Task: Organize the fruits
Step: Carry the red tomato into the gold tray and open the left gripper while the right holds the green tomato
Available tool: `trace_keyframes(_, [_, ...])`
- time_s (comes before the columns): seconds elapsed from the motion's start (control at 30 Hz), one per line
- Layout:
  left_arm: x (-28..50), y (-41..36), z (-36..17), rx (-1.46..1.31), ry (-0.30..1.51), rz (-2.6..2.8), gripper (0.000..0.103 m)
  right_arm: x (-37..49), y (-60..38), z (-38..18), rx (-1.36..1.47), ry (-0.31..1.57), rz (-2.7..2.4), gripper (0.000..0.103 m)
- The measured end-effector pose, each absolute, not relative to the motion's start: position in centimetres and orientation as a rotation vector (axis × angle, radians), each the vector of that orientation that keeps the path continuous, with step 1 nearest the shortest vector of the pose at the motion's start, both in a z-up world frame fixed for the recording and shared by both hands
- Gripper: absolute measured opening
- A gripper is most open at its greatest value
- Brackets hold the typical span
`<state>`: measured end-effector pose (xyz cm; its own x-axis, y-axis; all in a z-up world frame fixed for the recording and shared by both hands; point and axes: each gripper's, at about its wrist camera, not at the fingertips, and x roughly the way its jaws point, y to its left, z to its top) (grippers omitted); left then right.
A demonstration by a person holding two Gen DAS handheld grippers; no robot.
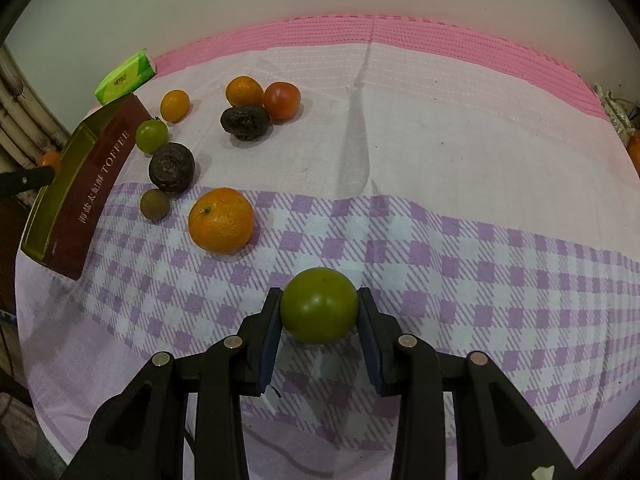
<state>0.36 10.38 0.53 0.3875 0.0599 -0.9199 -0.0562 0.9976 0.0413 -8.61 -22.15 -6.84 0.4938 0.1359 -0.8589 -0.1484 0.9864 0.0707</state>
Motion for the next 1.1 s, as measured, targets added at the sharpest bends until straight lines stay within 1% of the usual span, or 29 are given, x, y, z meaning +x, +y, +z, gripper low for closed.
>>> trace_keyframes(0.2, [-0.2, 14.8, -2.6, -0.033, 1.245, 0.166, 0.031, -8.4, -21.7, -6.8, -0.036, 1.047, 0.155, 0.034])
trace_keyframes(0.5, [-0.7, 16.0, -4.8, -0.004, 1.29, 0.196, 0.031, -8.5, -21.6, -6.6, -0.045, 1.04, 0.141, 0.034])
trace_keyframes(0.7, [-0.8, 16.2, -5.0, -0.015, 1.285, 0.19, 0.032, -8.4, -20.2, -3.8, -0.073, 0.987, 0.161, 0.034])
trace_keyframes(0.8, [-1.0, 16.3, -5.0, -0.022, 1.279, 0.177, 0.032, -7.6, -16.9, -1.4, -0.124, 0.94, 0.239, 0.034])
trace_keyframes(0.9, [-1.5, 17.0, -4.0, -0.095, 1.251, 0.147, 0.033, -6.7, -12.6, 0.2, -0.146, 0.915, 0.365, 0.034])
trace_keyframes(0.93, [-1.7, 17.4, -3.6, -0.115, 1.239, 0.144, 0.038, -6.1, -10.6, 0.6, -0.144, 0.912, 0.426, 0.034])
trace_keyframes(0.97, [-2.1, 17.8, -2.9, -0.149, 1.215, 0.137, 0.049, -5.7, -8.9, 0.9, -0.137, 0.911, 0.476, 0.034])
trace_keyframes(1.0, [-2.5, 17.9, -2.2, -0.171, 1.191, 0.126, 0.056, -5.3, -7.1, 1.0, -0.132, 0.911, 0.512, 0.034])
trace_keyframes(1.03, [-2.9, 18.2, -1.5, -0.191, 1.159, 0.118, 0.065, -4.8, -5.4, 1.1, -0.129, 0.906, 0.552, 0.034])
trace_keyframes(1.07, [-3.4, 18.3, -0.7, -0.201, 1.13, 0.114, 0.067, -4.3, -3.4, 1.2, -0.138, 0.902, 0.589, 0.034])
trace_keyframes(1.1, [-3.9, 18.4, 0.0, -0.208, 1.099, 0.106, 0.068, -3.9, -1.9, 1.0, -0.152, 0.908, 0.616, 0.034])
